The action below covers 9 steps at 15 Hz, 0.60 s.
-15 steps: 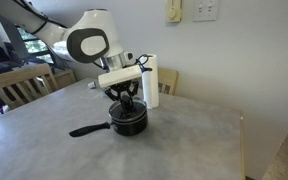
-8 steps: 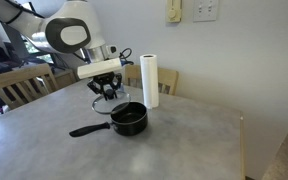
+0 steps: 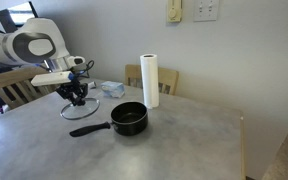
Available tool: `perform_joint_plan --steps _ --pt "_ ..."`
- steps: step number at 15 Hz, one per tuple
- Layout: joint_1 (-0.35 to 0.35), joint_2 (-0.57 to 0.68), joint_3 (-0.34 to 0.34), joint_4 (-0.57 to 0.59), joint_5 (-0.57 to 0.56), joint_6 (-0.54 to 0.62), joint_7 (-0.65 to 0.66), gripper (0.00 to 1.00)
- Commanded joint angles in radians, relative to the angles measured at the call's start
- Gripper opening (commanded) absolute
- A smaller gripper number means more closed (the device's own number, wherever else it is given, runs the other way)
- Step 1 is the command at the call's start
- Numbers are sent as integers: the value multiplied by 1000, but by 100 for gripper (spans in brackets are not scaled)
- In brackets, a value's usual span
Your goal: Pick up the glass lid from the black pot and put it on the table.
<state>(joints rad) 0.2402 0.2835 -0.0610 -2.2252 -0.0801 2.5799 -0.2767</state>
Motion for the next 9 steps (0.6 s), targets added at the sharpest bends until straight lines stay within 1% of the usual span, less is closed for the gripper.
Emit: perform_joint_plan --steps 1,3,4,5,6,8,9 --pt "183 50 -147 -29 -66 113 280 15" --pt "258 90 -192 -24 -79 133 453 15" --pt "275 104 -192 -23 -97 128 535 15" --pt "218 111 -123 -19 -142 110 616 15" --pt "229 122 -120 -20 -155 108 665 15" --pt "213 133 -82 -17 -150 94 722 15" --pt "200 136 -61 -17 -131 93 727 15"
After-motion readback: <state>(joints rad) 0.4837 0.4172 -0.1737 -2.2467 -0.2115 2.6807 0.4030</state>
